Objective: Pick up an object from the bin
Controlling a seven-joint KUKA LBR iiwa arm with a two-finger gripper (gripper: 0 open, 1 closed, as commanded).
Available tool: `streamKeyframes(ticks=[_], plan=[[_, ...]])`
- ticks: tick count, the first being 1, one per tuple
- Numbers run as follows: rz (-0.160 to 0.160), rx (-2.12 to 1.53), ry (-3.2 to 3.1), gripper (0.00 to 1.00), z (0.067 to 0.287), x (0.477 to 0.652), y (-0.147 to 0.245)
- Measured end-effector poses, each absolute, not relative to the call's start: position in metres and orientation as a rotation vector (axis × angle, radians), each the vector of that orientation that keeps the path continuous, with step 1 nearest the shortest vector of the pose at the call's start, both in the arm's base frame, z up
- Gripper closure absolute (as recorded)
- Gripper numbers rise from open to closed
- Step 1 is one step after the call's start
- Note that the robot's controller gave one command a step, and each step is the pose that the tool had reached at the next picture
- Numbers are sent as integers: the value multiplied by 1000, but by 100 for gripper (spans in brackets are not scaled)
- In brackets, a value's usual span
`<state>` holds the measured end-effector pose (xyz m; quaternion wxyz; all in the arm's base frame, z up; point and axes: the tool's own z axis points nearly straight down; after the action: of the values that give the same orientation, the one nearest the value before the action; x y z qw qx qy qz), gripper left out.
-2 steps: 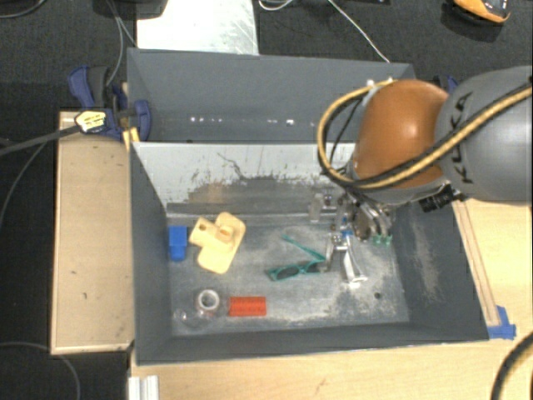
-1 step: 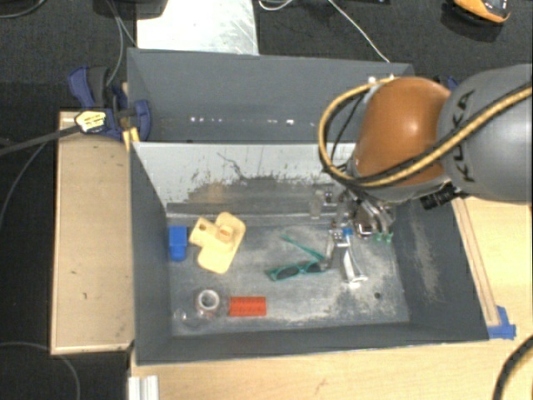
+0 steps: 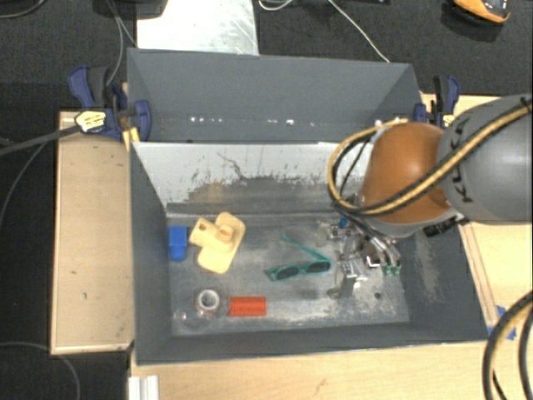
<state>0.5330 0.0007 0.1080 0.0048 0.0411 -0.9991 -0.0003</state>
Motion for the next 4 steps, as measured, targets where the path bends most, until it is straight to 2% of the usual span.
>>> streamKeyframes(ticks=[1, 2, 3, 4], plan=[[0, 372, -3124, 0, 74, 551, -27], [-9, 296, -3124, 0, 71, 562, 46], [-1, 72, -3146, 100, 71, 568, 19], [-2, 71, -3146, 0, 71, 569, 19]])
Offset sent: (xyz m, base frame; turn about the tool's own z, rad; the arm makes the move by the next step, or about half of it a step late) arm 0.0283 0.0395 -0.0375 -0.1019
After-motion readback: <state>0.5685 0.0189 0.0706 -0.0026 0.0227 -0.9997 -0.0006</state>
